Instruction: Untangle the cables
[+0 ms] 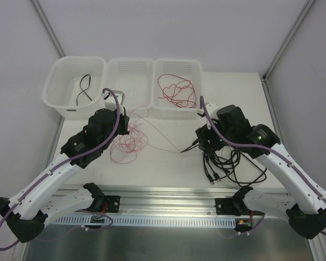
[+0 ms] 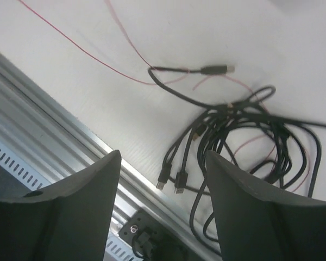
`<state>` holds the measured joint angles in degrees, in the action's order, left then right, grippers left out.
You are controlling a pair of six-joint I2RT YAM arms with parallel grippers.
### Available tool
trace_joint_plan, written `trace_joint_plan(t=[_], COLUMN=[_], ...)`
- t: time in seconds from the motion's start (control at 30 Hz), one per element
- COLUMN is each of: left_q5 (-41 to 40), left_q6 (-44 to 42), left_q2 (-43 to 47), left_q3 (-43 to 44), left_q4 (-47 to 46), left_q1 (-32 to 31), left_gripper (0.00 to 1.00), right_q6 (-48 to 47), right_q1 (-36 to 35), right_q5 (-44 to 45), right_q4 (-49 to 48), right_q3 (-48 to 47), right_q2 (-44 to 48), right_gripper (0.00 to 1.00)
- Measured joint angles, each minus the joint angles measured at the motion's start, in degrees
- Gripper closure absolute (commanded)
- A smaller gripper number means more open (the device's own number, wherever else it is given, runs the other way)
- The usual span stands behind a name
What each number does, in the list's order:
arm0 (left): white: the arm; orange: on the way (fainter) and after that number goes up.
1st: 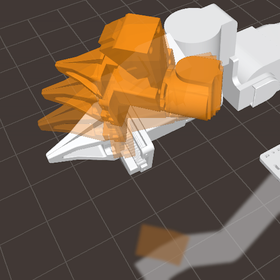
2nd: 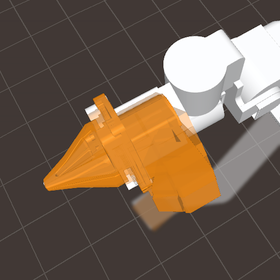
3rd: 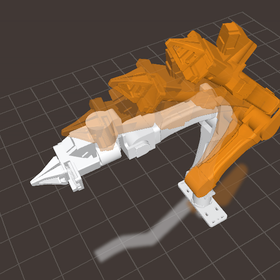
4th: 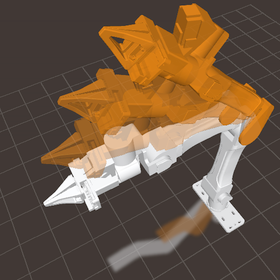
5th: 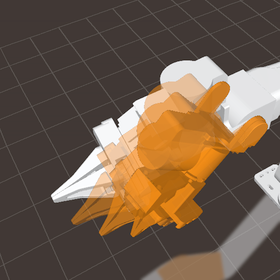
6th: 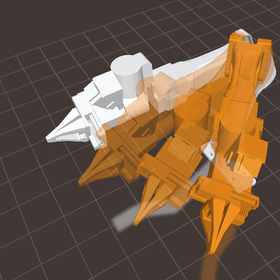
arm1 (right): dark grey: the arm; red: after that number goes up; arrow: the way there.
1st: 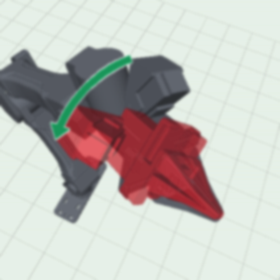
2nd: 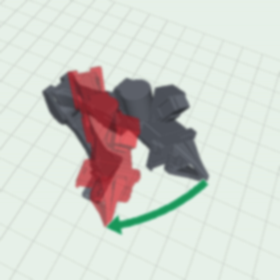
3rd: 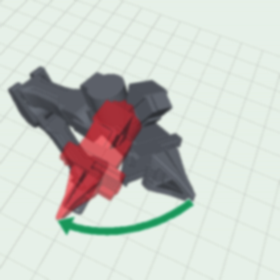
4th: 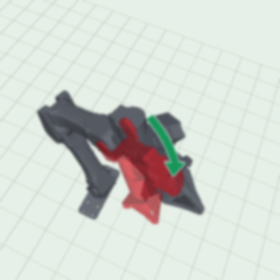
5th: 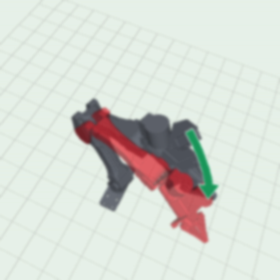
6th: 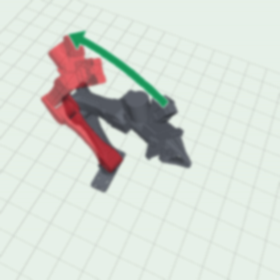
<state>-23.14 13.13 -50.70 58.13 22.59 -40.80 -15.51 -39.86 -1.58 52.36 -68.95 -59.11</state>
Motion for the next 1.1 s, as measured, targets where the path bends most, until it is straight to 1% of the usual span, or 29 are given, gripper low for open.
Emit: trace_joint_plan(t=[0.1, 0.13, 0.17, 0.2, 0.23, 0.37, 0.5, 0.6, 0.8, 0.9, 0.97, 1.0, 1.07, 1.1], left_q5=[0.85, 1.33, 1.68, 1.86, 2.01, 2.19, 2.21, 2.34, 2.73, 2.75, 2.78, 2.78, 2.78, 2.80], left_q6=[0.48, 0.68, 0.83, 0.94, 0.98, 1.11, 1.33, 1.49, 2.01, 2.29, 2.38, 2.38, 2.43, 2.47], left_q2=[0.50, 0.83, 1.16, 1.49, 1.84, 3.19, 4.26, 4.74, 5.40, 5.73, 5.81, 5.84, 5.84, 5.84], left_q3=[-0.70, -1.07, -1.36, -1.55, -1.68, -1.73, -1.84, -1.84, -1.86, -1.86, -1.88, -1.90, -2.08, -2.19], left_q4=[0.48, 0.72, 0.79, 0.85, 0.92, 1.60, 2.54, 3.28, 3.85, 3.91, 3.93, 3.93, 3.93, 3.96], left_q1=[0.00, 0.00, 0.00, 0.00, 0.00, 0.00, 0.00, 0.00, 0.00, 0.00, 0.00, 0.00, 0.00, 0.00], left_gripper=[1.00, 1.00, 1.00, 1.00, 1.00, 1.00, 1.00, 1.00, 1.00, 1.00, 1.00, 1.00, 1.00, 1.00], right_q6=[-5.22, -6.93, -8.74, -10.75, -12.57, -17.90, -21.99, -24.33, -26.73, -27.23, -27.36, -27.43, -27.80, -27.93], right_q1=[-1.05, -1.07, -1.16, -1.29, -1.33, -1.55, -2.03, -2.71, -3.04, -3.04, -3.04, -3.04, -3.04, -3.04], right_q5=[-3.43, -4.26, -5.01, -5.38, -5.51, -4.72, -3.56, -1.62, 1.73, 3.28, 4.26, 4.70, 5.42, 5.66], right_q4=[0.17, 0.37, 0.57, 1.09, 1.73, 3.72, 3.80, 3.41, 2.47, 1.31, 0.81, 0.55, -0.07, -0.35], right_q3=[-4.59, -5.75, -6.47, -6.88, -6.93, -6.19, -5.92, -5.99, -5.75, -4.17, -3.43, -3.23, -3.15, -3.15], right_q2=[-2.89, -4.22, -5.70, -7.26, -8.74, -13.20, -15.82, -18.60, -28.70, -31.08, -31.67, -31.93, -32.33, -32.52], right_gripper=[0.29, 0.25, 0.25, 0.24, 0.20, 0.18, 0.18, 0.21, 0.24, 0.29, 0.35, 0.44, 0.58, 0.74])
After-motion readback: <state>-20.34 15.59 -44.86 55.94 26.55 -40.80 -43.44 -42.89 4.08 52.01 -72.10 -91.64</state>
